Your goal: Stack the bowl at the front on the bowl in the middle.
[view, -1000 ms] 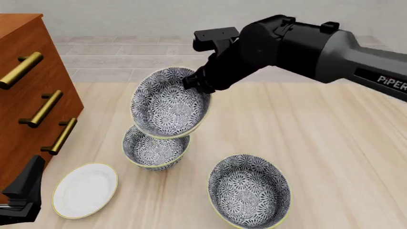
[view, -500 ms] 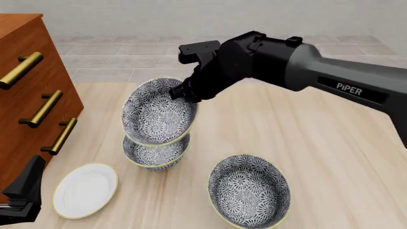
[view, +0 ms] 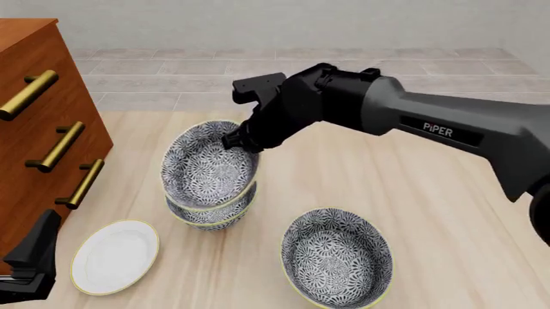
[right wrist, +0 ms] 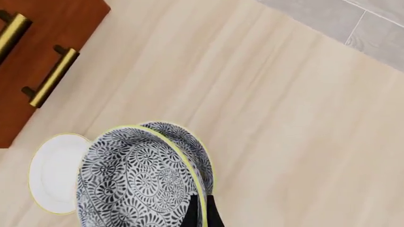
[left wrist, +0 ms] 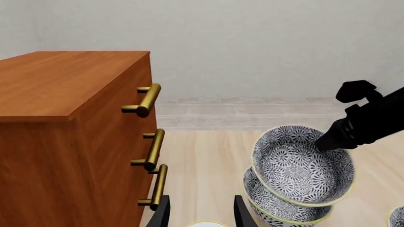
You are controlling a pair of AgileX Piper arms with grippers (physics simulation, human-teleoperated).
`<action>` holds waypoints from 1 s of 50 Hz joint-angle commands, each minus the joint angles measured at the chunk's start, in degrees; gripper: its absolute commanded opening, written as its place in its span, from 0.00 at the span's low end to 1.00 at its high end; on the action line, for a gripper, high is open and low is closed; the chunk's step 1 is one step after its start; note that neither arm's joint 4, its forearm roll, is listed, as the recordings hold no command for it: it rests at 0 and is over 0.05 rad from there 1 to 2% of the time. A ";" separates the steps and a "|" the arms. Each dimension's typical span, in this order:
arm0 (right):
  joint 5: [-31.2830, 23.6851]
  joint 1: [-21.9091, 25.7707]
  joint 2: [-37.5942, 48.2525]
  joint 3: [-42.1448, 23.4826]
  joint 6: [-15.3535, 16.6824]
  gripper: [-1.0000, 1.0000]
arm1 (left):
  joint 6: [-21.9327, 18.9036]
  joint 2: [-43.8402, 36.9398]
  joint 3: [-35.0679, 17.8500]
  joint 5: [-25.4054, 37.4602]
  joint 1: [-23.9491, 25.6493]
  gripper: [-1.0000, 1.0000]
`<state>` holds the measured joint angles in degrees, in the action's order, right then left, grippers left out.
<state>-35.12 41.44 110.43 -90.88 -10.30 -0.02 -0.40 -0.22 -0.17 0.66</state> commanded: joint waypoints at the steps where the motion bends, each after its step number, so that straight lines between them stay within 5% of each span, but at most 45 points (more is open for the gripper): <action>1: 0.50 0.10 0.40 0.12 -0.51 0.00 | -0.09 0.19 0.02 0.06 -0.07 1.00; 41: 2.38 0.64 2.48 2.22 -0.55 0.00 | -0.09 0.20 0.02 0.05 -0.07 1.00; 42: 2.21 0.61 2.45 2.08 -0.33 1.00 | -0.09 0.19 0.02 0.07 -0.06 1.00; 50: 1.35 0.02 2.27 0.86 0.17 1.00 | -0.09 0.19 0.02 0.06 -0.07 1.00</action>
<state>-32.40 42.15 113.69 -89.00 -10.57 -0.02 -0.38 -0.23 -0.14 0.67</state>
